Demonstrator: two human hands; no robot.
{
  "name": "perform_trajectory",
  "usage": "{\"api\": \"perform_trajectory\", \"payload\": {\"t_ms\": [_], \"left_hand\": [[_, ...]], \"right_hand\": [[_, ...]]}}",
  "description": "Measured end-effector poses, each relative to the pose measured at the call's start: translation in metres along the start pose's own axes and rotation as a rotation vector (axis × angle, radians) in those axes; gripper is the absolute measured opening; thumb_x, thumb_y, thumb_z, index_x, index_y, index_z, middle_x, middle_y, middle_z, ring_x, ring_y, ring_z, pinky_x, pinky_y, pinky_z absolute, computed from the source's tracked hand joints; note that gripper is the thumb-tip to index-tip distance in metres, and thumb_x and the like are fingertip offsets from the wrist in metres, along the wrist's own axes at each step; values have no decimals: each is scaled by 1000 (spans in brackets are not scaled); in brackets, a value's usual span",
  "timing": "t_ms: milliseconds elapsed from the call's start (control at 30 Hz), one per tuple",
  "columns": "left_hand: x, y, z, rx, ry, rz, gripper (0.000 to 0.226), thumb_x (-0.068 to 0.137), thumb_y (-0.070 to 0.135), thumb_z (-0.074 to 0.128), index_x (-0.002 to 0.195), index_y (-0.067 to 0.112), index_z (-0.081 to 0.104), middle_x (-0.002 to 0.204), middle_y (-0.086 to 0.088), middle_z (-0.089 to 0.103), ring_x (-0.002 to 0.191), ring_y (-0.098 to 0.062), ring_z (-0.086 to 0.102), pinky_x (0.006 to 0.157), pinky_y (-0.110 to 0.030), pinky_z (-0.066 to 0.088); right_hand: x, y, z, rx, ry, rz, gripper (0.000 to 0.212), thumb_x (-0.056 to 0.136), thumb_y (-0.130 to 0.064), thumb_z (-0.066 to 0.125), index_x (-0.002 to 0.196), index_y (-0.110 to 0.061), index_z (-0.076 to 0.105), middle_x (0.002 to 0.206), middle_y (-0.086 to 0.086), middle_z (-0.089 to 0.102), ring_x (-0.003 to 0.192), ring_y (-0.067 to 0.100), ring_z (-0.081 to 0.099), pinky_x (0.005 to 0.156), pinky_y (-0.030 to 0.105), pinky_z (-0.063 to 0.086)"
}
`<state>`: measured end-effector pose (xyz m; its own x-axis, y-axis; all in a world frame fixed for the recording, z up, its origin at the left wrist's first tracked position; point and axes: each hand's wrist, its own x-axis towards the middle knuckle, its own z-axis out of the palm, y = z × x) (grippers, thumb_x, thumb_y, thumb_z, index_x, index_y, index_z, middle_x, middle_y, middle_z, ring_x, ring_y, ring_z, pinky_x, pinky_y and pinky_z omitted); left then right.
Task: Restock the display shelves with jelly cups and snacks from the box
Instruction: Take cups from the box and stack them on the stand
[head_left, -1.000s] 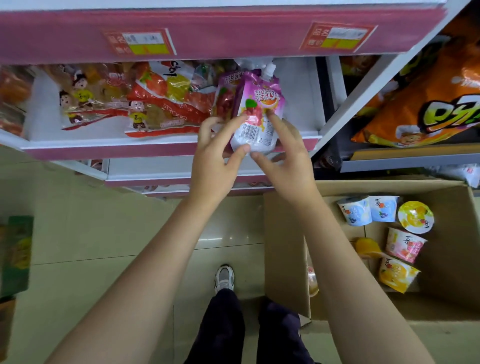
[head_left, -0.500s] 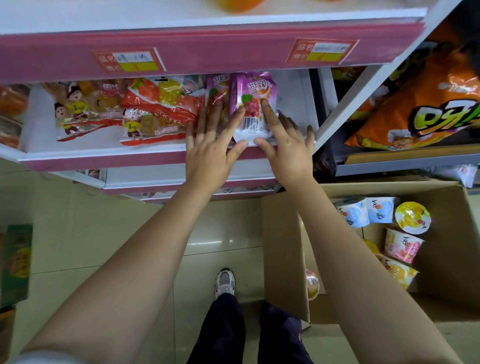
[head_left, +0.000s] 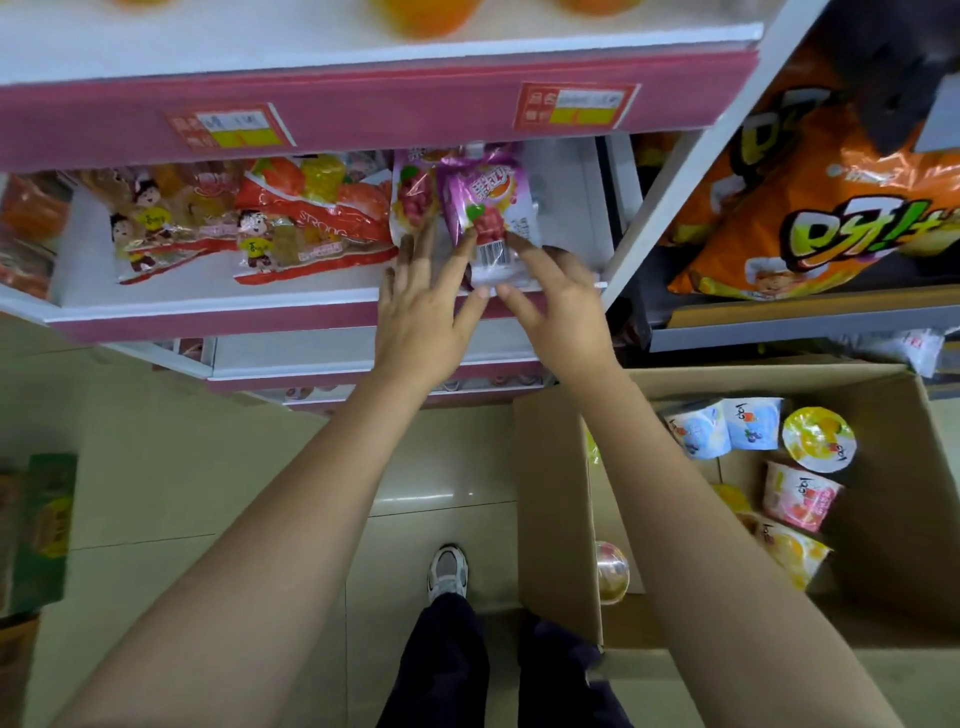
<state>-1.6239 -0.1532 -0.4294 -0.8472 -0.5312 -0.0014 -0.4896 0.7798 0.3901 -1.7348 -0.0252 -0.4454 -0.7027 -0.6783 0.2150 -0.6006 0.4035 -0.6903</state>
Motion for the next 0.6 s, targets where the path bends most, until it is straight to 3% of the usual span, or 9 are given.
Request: {"api": "perform_trajectory", "payload": {"t_ms": [133,233,267,333,433,500,600], "left_hand": [[-28,19,9,-23,97,-24,57,103,38,44,156,27,28,166,-9,12,152,-33,12,122,-52,15],[-66,48,34,-120,275,44,46,98,27,50,142,13,50,154,-14,38,142,-34,35,115,-49,32],[-84,58,51,-158,240,54,44,97,29,48,137,11,54,147,-13,45,135,-32,43,111,-49,38],[-124,73,93,-245,-15,-14,52,97,41,44,140,13,49,142,-9,49,128,-27,49,104,-46,45],[-185,78,161,-296,-450,-237,78,93,60,51,155,22,23,156,-3,32,138,-24,41,109,-41,41],[-218,76,195,-326,-577,-305,88,89,63,56,158,29,14,159,-1,27,143,-23,36,112,-44,38],[-244,78,217,-485,-600,-402,79,93,56,56,157,39,13,155,1,37,137,-18,43,108,-46,43]], "right_hand": [[-43,6,-23,37,75,27,41,97,-27,63,135,-14,60,129,13,60,121,26,54,102,28,40],[-87,24,-47,111,109,125,33,97,-25,62,128,-15,63,116,3,65,100,16,61,86,24,49],[-106,37,-52,116,103,188,30,97,-25,62,125,-16,64,110,0,66,93,12,62,82,24,51],[-145,73,-54,113,37,375,27,96,-29,63,120,-18,65,102,-2,68,86,12,64,78,34,55],[-202,127,-46,82,-187,692,32,93,-36,67,121,-23,63,107,1,67,86,16,65,80,40,56],[-232,154,-35,85,-351,799,35,91,-35,70,122,-22,63,112,3,66,89,17,65,82,33,54],[-264,184,-13,71,-578,875,41,89,-33,71,127,-21,61,121,7,64,103,20,63,89,31,48]]}}
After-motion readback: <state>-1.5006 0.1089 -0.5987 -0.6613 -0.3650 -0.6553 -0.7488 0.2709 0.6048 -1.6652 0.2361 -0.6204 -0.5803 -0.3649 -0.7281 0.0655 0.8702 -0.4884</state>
